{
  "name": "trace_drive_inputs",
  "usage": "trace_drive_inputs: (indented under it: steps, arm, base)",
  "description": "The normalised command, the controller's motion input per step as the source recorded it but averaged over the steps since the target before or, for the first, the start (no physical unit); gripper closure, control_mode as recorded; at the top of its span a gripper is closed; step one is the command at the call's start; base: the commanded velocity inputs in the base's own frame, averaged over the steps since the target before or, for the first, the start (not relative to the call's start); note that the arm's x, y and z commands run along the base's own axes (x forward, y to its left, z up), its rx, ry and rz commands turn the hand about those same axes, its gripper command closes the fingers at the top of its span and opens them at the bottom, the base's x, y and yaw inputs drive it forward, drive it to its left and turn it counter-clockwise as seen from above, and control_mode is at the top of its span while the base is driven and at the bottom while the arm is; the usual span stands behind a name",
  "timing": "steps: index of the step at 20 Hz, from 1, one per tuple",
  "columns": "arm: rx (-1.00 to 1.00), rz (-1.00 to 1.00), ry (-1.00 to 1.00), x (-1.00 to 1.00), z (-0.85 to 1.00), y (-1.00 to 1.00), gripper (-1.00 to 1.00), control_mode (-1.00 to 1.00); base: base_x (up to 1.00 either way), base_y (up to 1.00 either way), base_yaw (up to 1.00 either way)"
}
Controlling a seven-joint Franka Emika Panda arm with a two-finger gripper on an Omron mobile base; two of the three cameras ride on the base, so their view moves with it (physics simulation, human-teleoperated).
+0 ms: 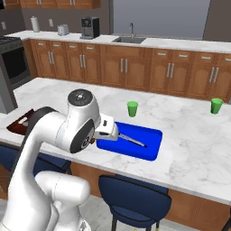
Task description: Gather the lime and onion from the fridge and place them on a tray on the dining counter. Then gather the chicken drumsticks from the fridge and place them on the other tray.
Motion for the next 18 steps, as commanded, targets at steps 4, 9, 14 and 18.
trace_drive_inputs:
  steps: [4, 9, 14, 18]
  arm:
    - [0.0, -0.02, 0.09, 0.54, -0.15, -0.65, 1.0, -1.0]
    - [0.0, -0.01, 0.13, 0.66, -0.29, -0.52, 1.0, -1.0]
    - [-0.02, 0.0, 0.12, 0.73, -0.47, -0.38, 1.0, -1.0]
    - [-0.02, 0.0, 0.09, 0.63, -0.55, -0.33, 1.0, -1.0]
  base:
    - [0.0, 0.0, 0.0]
    - [0.0, 0.0, 0.0]
    - [0.0, 0.0, 0.0]
    - [0.0, 0.0, 0.0]
